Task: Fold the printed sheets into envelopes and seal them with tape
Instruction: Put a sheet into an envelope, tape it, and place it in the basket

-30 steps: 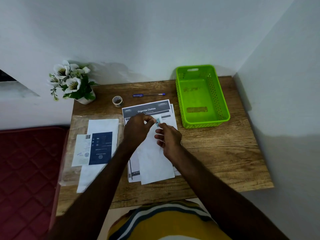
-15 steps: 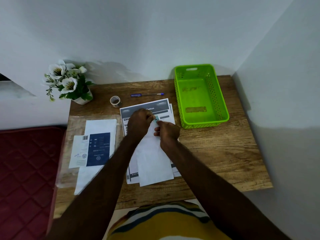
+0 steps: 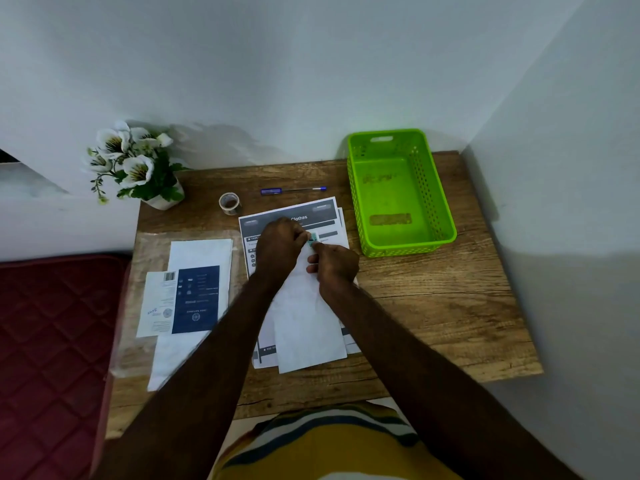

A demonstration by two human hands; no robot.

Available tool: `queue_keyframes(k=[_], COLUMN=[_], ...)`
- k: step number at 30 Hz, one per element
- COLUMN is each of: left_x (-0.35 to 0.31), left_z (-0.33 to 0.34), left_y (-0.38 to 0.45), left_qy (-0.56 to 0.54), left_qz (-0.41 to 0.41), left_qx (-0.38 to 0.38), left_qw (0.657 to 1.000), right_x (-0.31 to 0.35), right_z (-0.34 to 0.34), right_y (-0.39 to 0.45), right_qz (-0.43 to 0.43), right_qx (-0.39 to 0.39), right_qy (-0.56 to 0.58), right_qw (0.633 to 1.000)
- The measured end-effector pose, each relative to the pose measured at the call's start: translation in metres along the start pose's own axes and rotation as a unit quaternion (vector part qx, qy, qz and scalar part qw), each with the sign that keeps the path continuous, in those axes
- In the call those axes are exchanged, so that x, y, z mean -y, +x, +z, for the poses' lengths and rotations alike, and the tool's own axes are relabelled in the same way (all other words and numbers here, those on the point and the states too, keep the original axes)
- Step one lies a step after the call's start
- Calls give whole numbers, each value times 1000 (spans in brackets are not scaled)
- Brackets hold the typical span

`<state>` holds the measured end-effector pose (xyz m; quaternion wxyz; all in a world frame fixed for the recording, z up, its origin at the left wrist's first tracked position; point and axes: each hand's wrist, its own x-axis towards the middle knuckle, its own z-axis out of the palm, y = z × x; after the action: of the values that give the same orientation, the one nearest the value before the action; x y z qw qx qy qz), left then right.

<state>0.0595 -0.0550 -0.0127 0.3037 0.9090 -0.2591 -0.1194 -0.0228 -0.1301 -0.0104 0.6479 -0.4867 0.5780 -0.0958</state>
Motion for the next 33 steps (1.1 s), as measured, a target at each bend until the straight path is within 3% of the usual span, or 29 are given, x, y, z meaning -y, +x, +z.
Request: queue_keyframes(k=[19,24,30,33], left_x=[-1,4,11,14], left_z=[4,-2,-6,-4], left_y=[1,6,7,7], left_qy=[-20,-80,-113,-110], left_qz=[-3,-48,-32,-24], left_qx=[-16,-15,-16,-23], left_qw=[1000,996,993,993], right_x=[11,3,6,-3], right_z=[2,-3,-8,-19], right_y=[4,4,-1,-14], right_qz=[63,18,-20,-164], right_qx=[40,28,22,-70], right_qy=[-65,-82,-111,-216], right_qw=[995,996,993,960])
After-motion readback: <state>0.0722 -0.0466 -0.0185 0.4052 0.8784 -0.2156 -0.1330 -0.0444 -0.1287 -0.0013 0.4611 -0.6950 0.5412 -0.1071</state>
